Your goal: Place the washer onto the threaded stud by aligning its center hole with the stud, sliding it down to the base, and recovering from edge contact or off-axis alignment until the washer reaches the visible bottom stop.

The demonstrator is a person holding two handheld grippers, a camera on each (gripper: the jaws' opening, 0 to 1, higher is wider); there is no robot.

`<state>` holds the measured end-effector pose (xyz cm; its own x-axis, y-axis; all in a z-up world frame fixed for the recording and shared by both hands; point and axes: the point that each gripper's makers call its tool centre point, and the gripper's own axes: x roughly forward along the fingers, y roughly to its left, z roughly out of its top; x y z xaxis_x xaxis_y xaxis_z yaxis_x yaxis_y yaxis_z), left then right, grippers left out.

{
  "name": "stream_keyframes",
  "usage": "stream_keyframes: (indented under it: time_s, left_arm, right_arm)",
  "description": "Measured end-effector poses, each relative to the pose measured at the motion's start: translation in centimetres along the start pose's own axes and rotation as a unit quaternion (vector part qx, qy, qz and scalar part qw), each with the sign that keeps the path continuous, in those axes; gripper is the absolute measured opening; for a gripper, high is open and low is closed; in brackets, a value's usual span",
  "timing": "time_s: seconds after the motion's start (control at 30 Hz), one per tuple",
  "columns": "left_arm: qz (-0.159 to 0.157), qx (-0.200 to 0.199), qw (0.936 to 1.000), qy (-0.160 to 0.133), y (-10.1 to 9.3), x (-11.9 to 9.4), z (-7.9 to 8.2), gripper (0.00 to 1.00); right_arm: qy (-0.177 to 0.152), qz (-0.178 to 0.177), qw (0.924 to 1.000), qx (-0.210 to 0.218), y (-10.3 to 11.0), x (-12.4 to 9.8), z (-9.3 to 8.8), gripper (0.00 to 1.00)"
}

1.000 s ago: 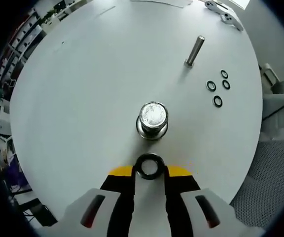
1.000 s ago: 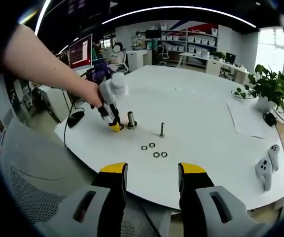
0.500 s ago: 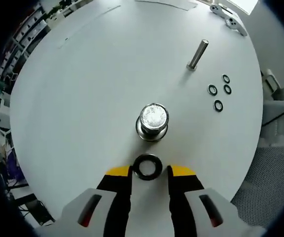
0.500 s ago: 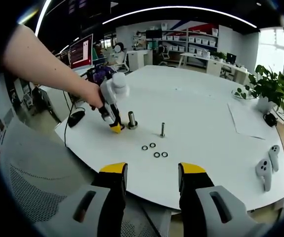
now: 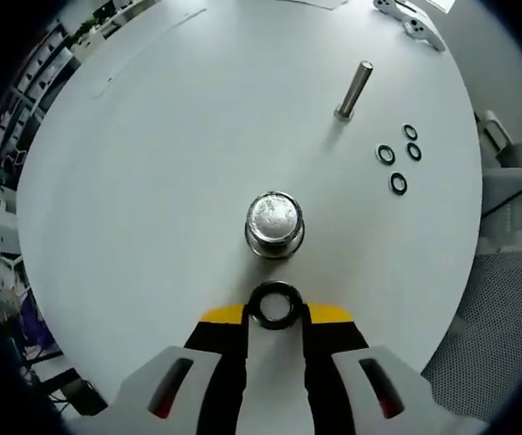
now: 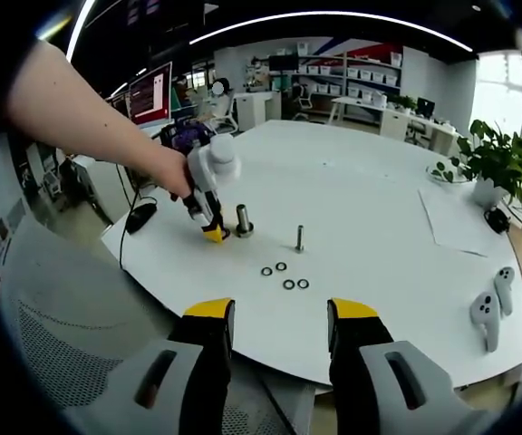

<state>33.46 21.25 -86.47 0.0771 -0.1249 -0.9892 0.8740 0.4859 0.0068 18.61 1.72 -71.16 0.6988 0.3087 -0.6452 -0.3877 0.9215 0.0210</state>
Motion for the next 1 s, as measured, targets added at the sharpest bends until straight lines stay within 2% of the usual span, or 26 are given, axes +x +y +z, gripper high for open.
stream_keyframes:
  time_s: [0.2,0.33,0.53,0.6,0.67,0.77,1.0]
  left_arm:
    - [0.004,-0.009,0.9999,-0.005,0.1,0.0,0.1,0.20]
    - [0.007,-0.008,0.9998,-0.020,0.1,0.1,0.0,0.19]
    - [0.003,0.002,0.9999,-0.017,-0.1,0.0,-0.5,0.18]
    - [0.013,0.009,0.9998,-0.016,0.1,-0.2,-0.6,0.18]
    - [0.017,0.021,0.9993,-0.027,0.0,-0.6,-0.2,0.18]
    - [0.015,0.012,0.9983,-0.055,0.1,-1.7,0.7,0.18]
    - [0.025,0.026,0.9959,-0.083,0.4,-4.2,1.2,0.19]
  right_arm:
    - [0.001,0.001,1.0000,-0.002,0.0,0.0,0.0,0.43]
    - [0.002,0.001,1.0000,-0.002,0.0,0.0,0.0,0.43]
    - [0.003,0.002,1.0000,-0.003,0.1,0.0,0.0,0.43]
    - [0.003,0.003,1.0000,-0.003,0.1,0.1,0.0,0.43]
    - [0.002,0.002,1.0000,-0.003,0.0,0.1,0.0,0.43]
    - [0.004,0.003,1.0000,-0.004,0.1,0.1,-0.1,0.43]
    - [0.005,0.004,1.0000,-0.003,0.1,0.1,-0.1,0.43]
